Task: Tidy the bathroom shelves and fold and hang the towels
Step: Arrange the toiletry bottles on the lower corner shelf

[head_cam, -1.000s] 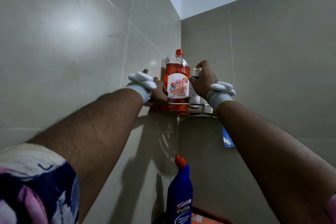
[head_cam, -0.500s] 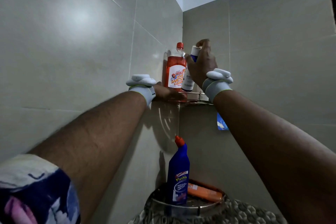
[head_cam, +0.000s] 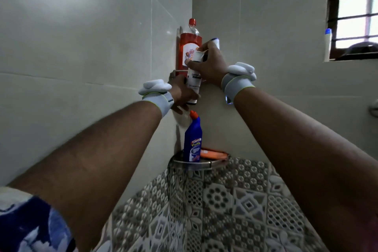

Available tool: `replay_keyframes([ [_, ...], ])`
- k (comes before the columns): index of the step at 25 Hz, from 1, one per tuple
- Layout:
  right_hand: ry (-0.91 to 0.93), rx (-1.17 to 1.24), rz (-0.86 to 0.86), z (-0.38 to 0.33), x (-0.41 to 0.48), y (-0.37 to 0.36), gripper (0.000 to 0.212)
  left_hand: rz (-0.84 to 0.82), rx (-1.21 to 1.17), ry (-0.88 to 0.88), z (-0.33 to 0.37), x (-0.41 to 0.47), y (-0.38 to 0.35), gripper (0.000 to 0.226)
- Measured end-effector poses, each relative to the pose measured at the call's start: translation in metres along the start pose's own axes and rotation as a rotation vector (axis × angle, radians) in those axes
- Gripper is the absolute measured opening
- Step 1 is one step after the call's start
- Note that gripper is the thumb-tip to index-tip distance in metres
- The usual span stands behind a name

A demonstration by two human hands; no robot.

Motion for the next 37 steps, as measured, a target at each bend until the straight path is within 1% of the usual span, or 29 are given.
replay_keyframes([
  [3,-0.218,0.003,-0.092,0.025,-0.046,0.0,0.036,-0.029,0.013,-0.033,-0.009,-0.03,-0.019,0.045],
  [4,-0.264,-0.019,-0.11,0.036,-0.062,-0.003,0.036,-0.038,-0.037,-0.048,-0.009,-0.039,-0.03,0.045],
  [6,-0.352,-0.096,-0.102,0.067,-0.101,0.013,0.042,-0.13,-0.154,-0.036,-0.006,-0.061,-0.074,0.033],
  [7,-0.392,-0.113,-0.089,0.08,-0.116,0.023,0.043,-0.184,-0.172,-0.029,-0.004,-0.068,-0.095,0.026],
  [9,-0.465,-0.158,-0.089,0.105,-0.143,0.06,0.041,-0.295,-0.185,-0.015,0.006,-0.085,-0.144,0.023],
  [12,-0.56,-0.134,-0.09,0.139,-0.175,0.123,0.039,-0.371,-0.175,-0.055,0.029,-0.102,-0.206,0.034],
  [14,-0.611,-0.076,-0.06,0.163,-0.198,0.181,0.04,-0.439,-0.197,-0.095,0.059,-0.118,-0.259,0.036],
  [15,-0.617,-0.08,-0.059,0.173,-0.206,0.204,0.038,-0.462,-0.219,-0.101,0.069,-0.123,-0.279,0.036],
  [18,-0.635,-0.155,0.037,0.217,-0.234,0.316,0.033,-0.531,-0.264,-0.14,0.126,-0.146,-0.365,0.037],
  [19,-0.646,-0.203,0.086,0.234,-0.248,0.369,0.031,-0.572,-0.302,-0.157,0.157,-0.157,-0.408,0.035],
  [22,-0.681,-0.365,0.148,0.274,-0.283,0.482,0.025,-0.701,-0.35,-0.201,0.226,-0.187,-0.506,0.03],
  [23,-0.71,-0.423,0.179,0.29,-0.303,0.534,0.027,-0.764,-0.378,-0.219,0.26,-0.208,-0.554,0.03],
  [25,-0.759,-0.478,0.216,0.312,-0.333,0.602,0.032,-0.84,-0.394,-0.237,0.302,-0.238,-0.615,0.033],
  [26,-0.791,-0.526,0.238,0.323,-0.354,0.643,0.032,-0.901,-0.401,-0.246,0.328,-0.259,-0.65,0.034],
  [29,-0.887,-0.66,0.302,0.346,-0.403,0.741,0.033,-1.044,-0.404,-0.289,0.386,-0.307,-0.739,0.035],
  [31,-0.932,-0.796,0.33,0.356,-0.431,0.79,0.041,-1.097,-0.382,-0.31,0.41,-0.325,-0.785,0.039],
  [33,-0.978,-0.953,0.362,0.374,-0.457,0.852,0.043,-1.149,-0.342,-0.366,0.443,-0.342,-0.846,0.041],
  [34,-1.0,-1.011,0.365,0.381,-0.466,0.874,0.042,-1.161,-0.314,-0.403,0.454,-0.345,-0.865,0.041],
  [37,-1.069,-1.111,0.448,0.408,-0.488,0.948,0.032,-1.207,-0.249,-0.551,0.499,-0.354,-0.933,0.039],
])
Point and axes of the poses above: each hand's wrist, its own x-axis towards the middle knuckle, its own y-axis out of the back of the hand, z = x × y, the point moved 9 cm from there along x, towards the middle knuckle, and after that the axes turned 5 degrees about -y, right-handed, at the moved point
